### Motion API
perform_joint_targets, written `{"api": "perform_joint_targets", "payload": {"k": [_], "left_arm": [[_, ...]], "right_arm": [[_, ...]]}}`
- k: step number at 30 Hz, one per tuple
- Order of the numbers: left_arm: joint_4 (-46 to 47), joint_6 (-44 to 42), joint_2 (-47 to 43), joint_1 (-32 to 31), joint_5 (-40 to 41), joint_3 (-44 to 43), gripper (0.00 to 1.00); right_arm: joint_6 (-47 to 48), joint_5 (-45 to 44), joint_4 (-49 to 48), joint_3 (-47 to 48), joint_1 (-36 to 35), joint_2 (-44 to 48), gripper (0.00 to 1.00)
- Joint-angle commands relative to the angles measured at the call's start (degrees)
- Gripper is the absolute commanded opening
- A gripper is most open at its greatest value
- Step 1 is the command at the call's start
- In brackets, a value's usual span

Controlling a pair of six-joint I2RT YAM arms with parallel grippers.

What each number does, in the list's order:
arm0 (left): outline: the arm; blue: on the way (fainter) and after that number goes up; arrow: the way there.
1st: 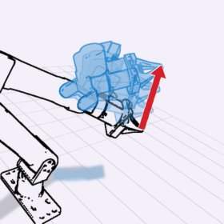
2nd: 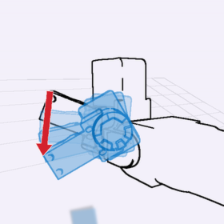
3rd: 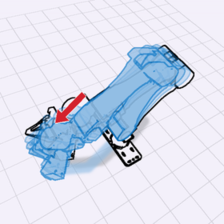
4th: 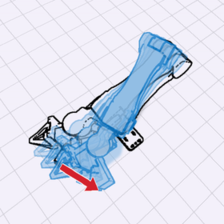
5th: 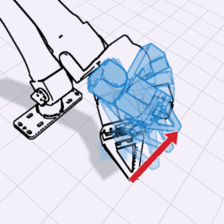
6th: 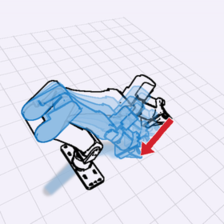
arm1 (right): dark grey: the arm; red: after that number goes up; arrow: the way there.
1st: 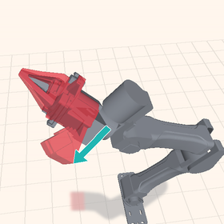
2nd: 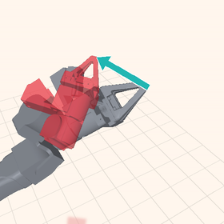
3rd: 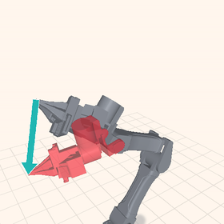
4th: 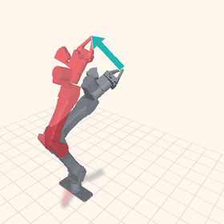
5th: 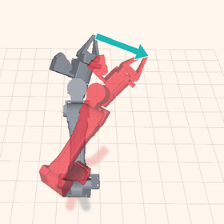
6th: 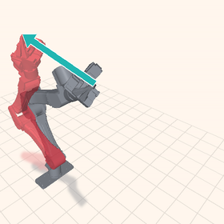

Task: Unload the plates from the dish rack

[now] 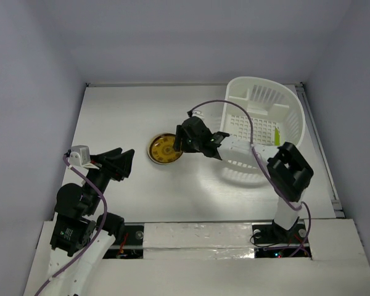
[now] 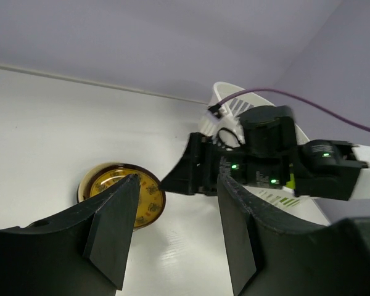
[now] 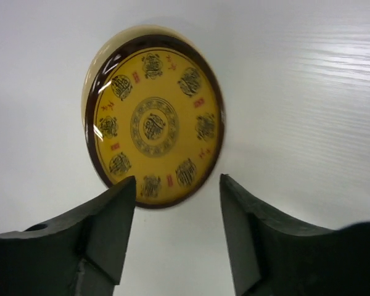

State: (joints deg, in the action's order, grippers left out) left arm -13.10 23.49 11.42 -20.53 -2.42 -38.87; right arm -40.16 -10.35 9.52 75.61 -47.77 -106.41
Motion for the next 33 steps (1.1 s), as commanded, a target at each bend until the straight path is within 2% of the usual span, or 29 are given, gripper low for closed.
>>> {"api": "perform_joint_targets", "payload": {"k": [1,2,4,6,8,10,12,14,16,19,20,23,27,33], "left_arm": [[2.29,0.42,-0.61,-0.3,0.22,0.38,0.5],[2.38,0.42,-0.78,-0.3,0.04,0.38,0.5],[2.38,0.33,-0.96,-0.3,-0.22,0.38,0.5],[2.38,0.33,-1.31,-0.3,-0.4,0.38,0.5],[2.55,0.25,-1.57,-0.3,-0.57,0.38,0.5],[2.56,0.25,-2.01,-0.3,-0.75,0.38,0.5],[2.73,0.16,-2.37,-0.3,-1.1,0.46,0.5],[2.82,0.07,-2.72,-0.3,-1.63,0.46,0.5],[2.91,0.07,-3.07,-0.3,-1.98,0.46,0.5],[2.91,-0.02,-3.42,-0.3,-2.07,0.46,0.5],[2.91,-0.02,-3.51,-0.3,-2.07,0.46,0.5],[2.82,-0.02,-3.51,-0.3,-2.16,0.38,0.5],[2.82,-0.02,-3.69,-0.3,-2.33,0.38,0.5],[2.73,-0.02,-4.21,-0.82,-2.33,0.38,0.5]], "right_arm": [[2.8,-8.79,3.3,-1.08,-0.48,10.07,0.6],[3.07,-10.9,5.75,-1.52,-0.48,11.82,0.53],[4.29,-16.79,8.31,-2.4,-0.48,16.9,0.46],[5.53,-21.35,12.88,-2.49,-0.48,19.74,0.28],[5.53,-25.23,19.01,-2.23,0.3,23.6,0.02],[5.36,-31.9,23.07,-2.49,2.15,27.81,0.0],[4.57,-38.13,30.36,-2.93,4.34,30.29,0.0],[3.34,-39.74,37.98,-3.72,9.87,33.0,0.0],[4.38,-40.19,41.61,-4.59,15.13,34.42,0.0],[4.74,-40.63,50.49,-3.64,18.67,34.08,0.21],[5.09,-40.54,53.03,-2.59,19.2,33.47,0.39],[7.2,-41.07,53.68,-1.44,21.13,29.34,0.61],[10.01,-40.54,52.71,-0.12,22.37,23.54,0.62],[10.63,-45.36,56.13,3.22,23.51,15.54,0.6]]}}
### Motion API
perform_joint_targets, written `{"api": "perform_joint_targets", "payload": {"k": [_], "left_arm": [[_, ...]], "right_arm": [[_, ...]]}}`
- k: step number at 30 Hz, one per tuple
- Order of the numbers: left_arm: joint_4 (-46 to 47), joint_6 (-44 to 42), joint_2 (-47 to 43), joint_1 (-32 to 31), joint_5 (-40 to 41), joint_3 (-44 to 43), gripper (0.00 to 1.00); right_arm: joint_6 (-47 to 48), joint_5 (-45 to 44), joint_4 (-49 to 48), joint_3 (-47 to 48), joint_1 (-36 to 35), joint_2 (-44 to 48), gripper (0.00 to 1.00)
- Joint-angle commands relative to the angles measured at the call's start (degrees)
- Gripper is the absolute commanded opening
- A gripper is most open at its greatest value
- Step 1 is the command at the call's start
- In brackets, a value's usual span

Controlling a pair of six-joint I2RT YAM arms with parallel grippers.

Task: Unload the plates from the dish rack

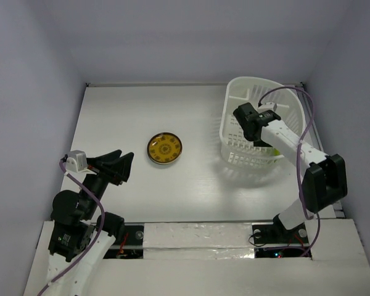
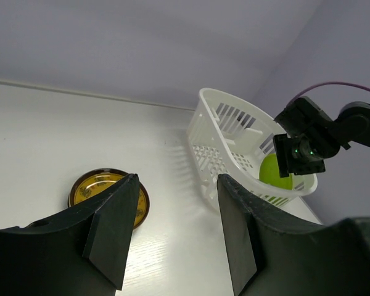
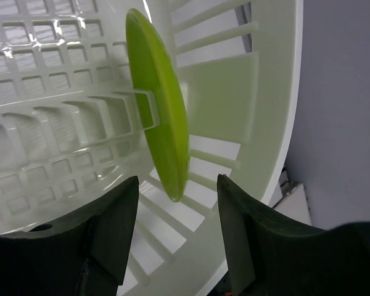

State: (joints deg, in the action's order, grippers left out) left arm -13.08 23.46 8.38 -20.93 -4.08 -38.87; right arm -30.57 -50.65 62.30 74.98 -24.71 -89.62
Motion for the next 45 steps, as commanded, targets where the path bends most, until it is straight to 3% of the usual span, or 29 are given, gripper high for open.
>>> {"api": "perform_joint_targets", "payload": {"k": [1,7,10,12,14,26,35,37,38,41,45], "left_arm": [[2.71,-0.08,-1.35,-0.43,-0.67,0.38,0.5],[2.71,0.0,-1.53,-0.43,-0.49,0.38,0.5],[2.62,0.0,-1.61,-0.43,-0.41,0.38,0.5],[2.62,0.0,-1.53,-0.43,-0.49,0.38,0.5],[2.62,0.0,-1.53,-0.43,-0.49,0.38,0.5],[2.71,0.0,-1.35,-0.43,-0.85,0.46,0.5],[2.8,0.09,-1.09,-0.43,-0.76,0.55,0.5],[2.8,0.09,-1.09,-0.43,-0.58,0.55,0.5],[2.71,0.09,-1.09,-0.43,-0.58,0.55,0.5],[2.71,0.09,-1.0,-0.43,-0.67,0.55,0.5],[2.71,0.09,-0.91,-0.43,-0.84,0.55,0.5]], "right_arm": [[1.3,-6.29,3.61,4.38,0.97,-1.95,0.59],[4.54,-7.0,1.34,6.93,2.39,-6.17,0.47],[5.08,-7.62,0.71,8.16,3.09,-7.49,0.33],[5.25,-8.06,1.07,9.3,3.09,-8.11,0.31],[5.78,-8.58,1.24,10.01,3.09,-8.46,0.22],[8.86,-10.08,2.12,10.98,3.09,-6.88,0.0],[9.13,-8.15,2.03,11.24,3.09,-5.47,0.0],[8.25,-8.06,1.6,10.19,3.09,-5.21,0.13],[8.07,-7.88,0.46,9.84,3.09,-4.25,0.25],[9.03,-4.91,-3.92,8.26,3.09,-0.57,0.37],[12.37,1.25,-9.9,5.18,3.09,3.04,0.44]]}}
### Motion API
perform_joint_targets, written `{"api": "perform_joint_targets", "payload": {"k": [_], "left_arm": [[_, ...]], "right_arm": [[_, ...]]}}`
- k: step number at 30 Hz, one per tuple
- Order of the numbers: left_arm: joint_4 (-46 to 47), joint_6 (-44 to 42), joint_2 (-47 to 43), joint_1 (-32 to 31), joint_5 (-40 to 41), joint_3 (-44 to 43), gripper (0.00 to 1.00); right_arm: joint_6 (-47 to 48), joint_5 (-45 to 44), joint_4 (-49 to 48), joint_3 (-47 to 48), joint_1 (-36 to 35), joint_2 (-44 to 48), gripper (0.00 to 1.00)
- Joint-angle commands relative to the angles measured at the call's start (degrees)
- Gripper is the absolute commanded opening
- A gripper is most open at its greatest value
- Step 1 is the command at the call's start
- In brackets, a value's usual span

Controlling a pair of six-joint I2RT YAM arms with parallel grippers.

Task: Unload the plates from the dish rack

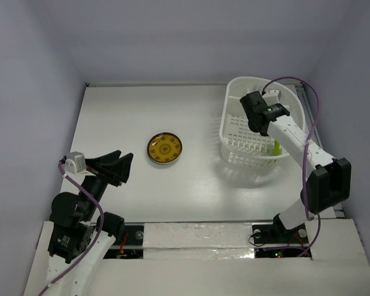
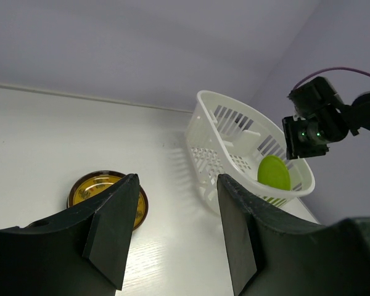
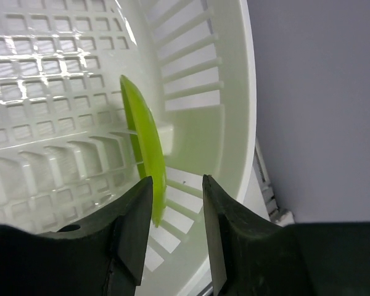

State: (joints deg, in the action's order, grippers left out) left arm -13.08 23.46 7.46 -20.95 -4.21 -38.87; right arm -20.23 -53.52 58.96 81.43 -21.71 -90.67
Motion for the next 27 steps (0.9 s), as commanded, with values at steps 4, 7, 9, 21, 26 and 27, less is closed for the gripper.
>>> {"api": "perform_joint_targets", "payload": {"k": [4,7,9,21,26,27], "left_arm": [[2.89,0.0,0.18,-0.41,-0.71,0.55,0.5],[2.89,0.09,0.18,-0.41,-0.71,0.55,0.5],[2.71,0.09,0.18,-0.41,-0.63,0.55,0.5],[2.89,0.09,-0.08,-0.41,-0.89,0.55,0.5],[2.8,0.0,-0.08,-0.41,-0.72,0.55,0.5],[2.8,0.0,-0.26,-0.93,-0.63,0.55,0.5]], "right_arm": [[3.0,5.0,-7.72,-2.76,0.09,3.05,0.44],[3.7,4.91,-8.51,-3.29,0.62,1.12,0.42],[4.14,5.0,-9.04,-3.38,0.62,-0.02,0.41],[0.1,-5.72,0.1,1.89,0.62,-8.2,0.31],[-0.16,-4.41,-0.25,1.98,0.62,-8.91,0.29],[-0.16,-4.4,-0.34,1.63,1.14,-8.99,0.28]]}}
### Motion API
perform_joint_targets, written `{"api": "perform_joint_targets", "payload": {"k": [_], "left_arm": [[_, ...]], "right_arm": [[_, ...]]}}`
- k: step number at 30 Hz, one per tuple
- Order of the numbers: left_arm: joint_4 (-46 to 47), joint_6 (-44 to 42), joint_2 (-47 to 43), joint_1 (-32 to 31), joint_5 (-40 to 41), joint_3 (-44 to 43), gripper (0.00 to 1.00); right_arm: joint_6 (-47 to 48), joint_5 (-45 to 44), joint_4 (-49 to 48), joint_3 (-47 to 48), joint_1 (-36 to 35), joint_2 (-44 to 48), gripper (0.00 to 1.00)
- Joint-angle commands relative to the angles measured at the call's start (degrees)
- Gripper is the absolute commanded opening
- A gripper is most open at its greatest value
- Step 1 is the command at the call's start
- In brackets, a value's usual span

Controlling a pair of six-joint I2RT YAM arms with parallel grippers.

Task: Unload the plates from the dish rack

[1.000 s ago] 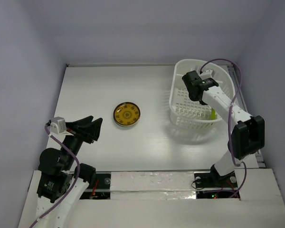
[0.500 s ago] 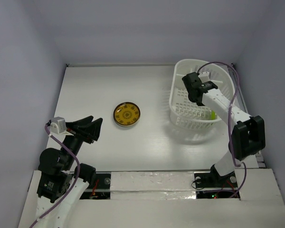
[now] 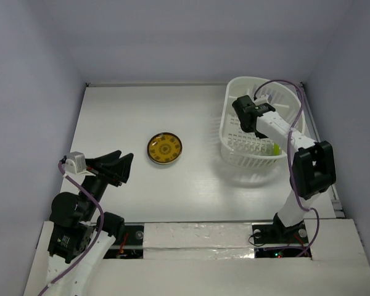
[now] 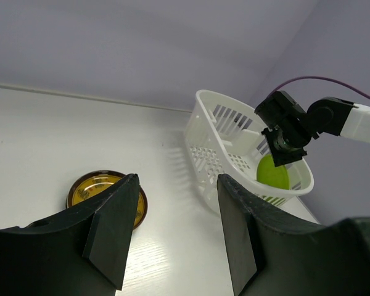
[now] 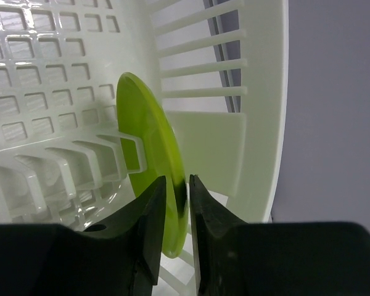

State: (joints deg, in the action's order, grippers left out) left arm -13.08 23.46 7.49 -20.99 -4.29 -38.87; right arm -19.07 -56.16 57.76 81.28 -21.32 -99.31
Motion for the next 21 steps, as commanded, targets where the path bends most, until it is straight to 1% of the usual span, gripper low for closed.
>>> {"api": "perform_joint_targets", "payload": {"k": [1,5,6,7,11,12,21], "left_arm": [[2.62,0.0,-0.28,-0.89,-0.54,0.47,0.5],[2.71,0.09,-0.45,-0.89,-0.54,0.55,0.5],[2.62,0.0,-0.37,-0.89,-0.54,0.47,0.5],[2.71,0.0,-0.28,-0.89,-0.54,0.55,0.5],[2.8,0.09,-0.1,-0.89,-0.63,0.55,0.5],[2.8,0.09,-0.1,-0.89,-0.63,0.55,0.5],[2.71,0.09,0.16,-0.89,-0.72,0.55,0.5]], "right_arm": [[-1.41,-1.85,0.87,1.61,0.75,-0.53,0.26],[-1.58,-2.72,1.04,0.73,0.76,-0.45,0.2],[-1.67,-2.9,1.48,0.64,0.76,-0.45,0.15],[-1.67,-3.25,1.74,0.73,0.76,-0.36,0.13],[-1.06,-4.57,3.06,1.52,0.76,-0.36,0.06],[-0.71,-4.48,3.06,1.6,0.76,-0.1,0.01],[2.54,-6.68,1.74,1.34,0.76,2.63,0.0]]}}
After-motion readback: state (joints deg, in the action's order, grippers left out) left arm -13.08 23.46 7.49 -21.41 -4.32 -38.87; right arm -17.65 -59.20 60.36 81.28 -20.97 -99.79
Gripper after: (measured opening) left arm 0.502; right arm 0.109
